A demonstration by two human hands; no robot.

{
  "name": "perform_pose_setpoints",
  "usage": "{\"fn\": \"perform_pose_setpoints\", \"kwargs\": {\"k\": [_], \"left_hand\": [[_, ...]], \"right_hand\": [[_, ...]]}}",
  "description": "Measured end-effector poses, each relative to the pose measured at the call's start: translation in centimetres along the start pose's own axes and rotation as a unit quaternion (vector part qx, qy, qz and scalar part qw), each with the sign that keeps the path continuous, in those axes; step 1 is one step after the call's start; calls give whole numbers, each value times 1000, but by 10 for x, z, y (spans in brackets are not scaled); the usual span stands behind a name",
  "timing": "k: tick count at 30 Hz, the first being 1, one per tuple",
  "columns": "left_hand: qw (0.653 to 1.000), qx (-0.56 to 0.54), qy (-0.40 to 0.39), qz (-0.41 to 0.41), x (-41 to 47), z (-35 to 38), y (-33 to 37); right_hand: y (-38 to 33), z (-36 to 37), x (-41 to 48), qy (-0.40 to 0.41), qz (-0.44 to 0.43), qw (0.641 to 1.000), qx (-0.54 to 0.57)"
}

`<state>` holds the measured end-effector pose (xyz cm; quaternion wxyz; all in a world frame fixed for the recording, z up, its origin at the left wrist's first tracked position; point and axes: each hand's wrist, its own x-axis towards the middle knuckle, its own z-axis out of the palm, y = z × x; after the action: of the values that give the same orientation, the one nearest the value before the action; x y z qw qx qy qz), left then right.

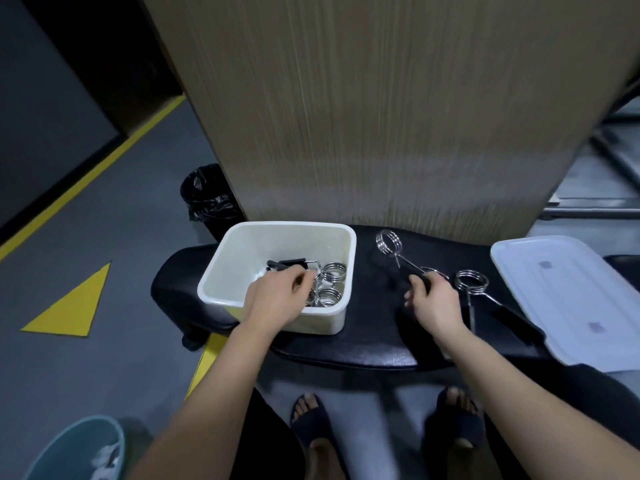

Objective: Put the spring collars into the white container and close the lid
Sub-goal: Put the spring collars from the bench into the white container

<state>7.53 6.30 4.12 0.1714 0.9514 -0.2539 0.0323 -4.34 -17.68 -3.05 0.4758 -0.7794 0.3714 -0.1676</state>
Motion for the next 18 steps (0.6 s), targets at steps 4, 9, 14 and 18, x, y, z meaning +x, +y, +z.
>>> {"fn": "perform_pose_setpoints", "kwargs": {"k": [4, 9, 14, 18], "left_hand": [[974, -55, 201, 86, -15, 4, 28], [964, -140, 151, 170, -28, 17, 106], [964, -228, -132, 19, -35, 40, 154], [912, -394, -116, 0, -47, 52, 169]], "right_hand": [[-12, -44, -17, -74, 89, 909, 401], [-16, -92, -31, -196, 190, 745, 608], [-1, -117, -48, -338, 196, 617, 684], [4, -125, -56, -393, 188, 602, 669]]}}
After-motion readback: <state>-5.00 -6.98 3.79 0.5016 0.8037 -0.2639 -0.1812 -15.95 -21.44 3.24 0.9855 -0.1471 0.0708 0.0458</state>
